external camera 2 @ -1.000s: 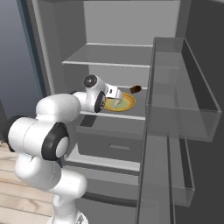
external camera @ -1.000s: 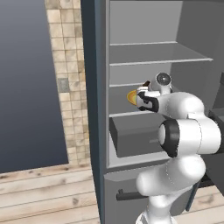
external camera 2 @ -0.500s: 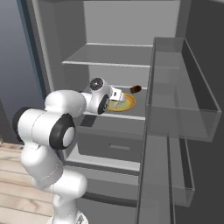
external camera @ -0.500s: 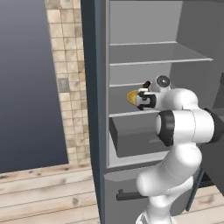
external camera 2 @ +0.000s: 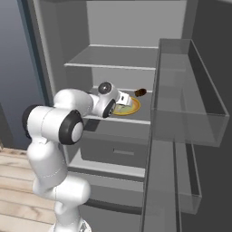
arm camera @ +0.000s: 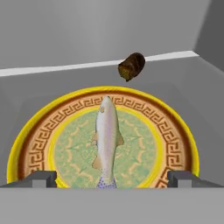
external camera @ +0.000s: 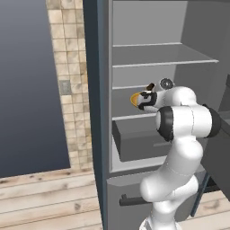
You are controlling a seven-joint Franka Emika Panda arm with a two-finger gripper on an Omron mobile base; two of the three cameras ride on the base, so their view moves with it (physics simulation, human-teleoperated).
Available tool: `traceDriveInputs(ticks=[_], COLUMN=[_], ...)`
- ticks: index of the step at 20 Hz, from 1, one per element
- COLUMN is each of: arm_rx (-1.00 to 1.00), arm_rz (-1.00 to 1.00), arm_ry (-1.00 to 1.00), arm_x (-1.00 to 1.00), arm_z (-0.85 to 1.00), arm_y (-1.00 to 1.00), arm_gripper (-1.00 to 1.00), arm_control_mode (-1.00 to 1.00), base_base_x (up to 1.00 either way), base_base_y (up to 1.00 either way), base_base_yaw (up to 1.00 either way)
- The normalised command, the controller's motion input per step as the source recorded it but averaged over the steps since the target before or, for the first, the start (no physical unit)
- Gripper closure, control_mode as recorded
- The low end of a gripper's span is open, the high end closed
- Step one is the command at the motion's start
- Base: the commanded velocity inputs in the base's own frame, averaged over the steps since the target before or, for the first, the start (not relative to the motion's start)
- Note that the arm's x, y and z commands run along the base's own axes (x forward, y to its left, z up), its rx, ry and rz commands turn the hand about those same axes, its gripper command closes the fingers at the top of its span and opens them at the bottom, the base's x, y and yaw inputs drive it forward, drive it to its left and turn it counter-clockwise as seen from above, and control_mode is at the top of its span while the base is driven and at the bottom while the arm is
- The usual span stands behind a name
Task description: Retrieve the fish from the fridge and place it on the saucepan with marinade on the stove.
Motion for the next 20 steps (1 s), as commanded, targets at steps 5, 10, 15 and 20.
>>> traceDriveInputs(ticks=[5, 10, 15, 20], arm_rx=[0.00, 0.00, 0.00, 0.00], arm_rz=[0.00, 0.00, 0.00, 0.00], arm_ry=[0.01, 0.00, 0.00, 0.00], arm_x=[0.18, 0.18, 0.19, 0.25], arm_z=[-0.21, -0.21, -0.16, -0.13], arm_y=[0.00, 0.00, 0.00, 0.00], arm_gripper=[-1.00, -1.00, -1.00, -1.00], arm_control_mode=[-1.00, -1.00, -1.00, -1.00], base_base_x=[0.00, 0.00, 0.00, 0.00], base_base_y=[0.00, 0.00, 0.00, 0.00], base_base_yaw=[0.00, 0.00, 0.00, 0.00])
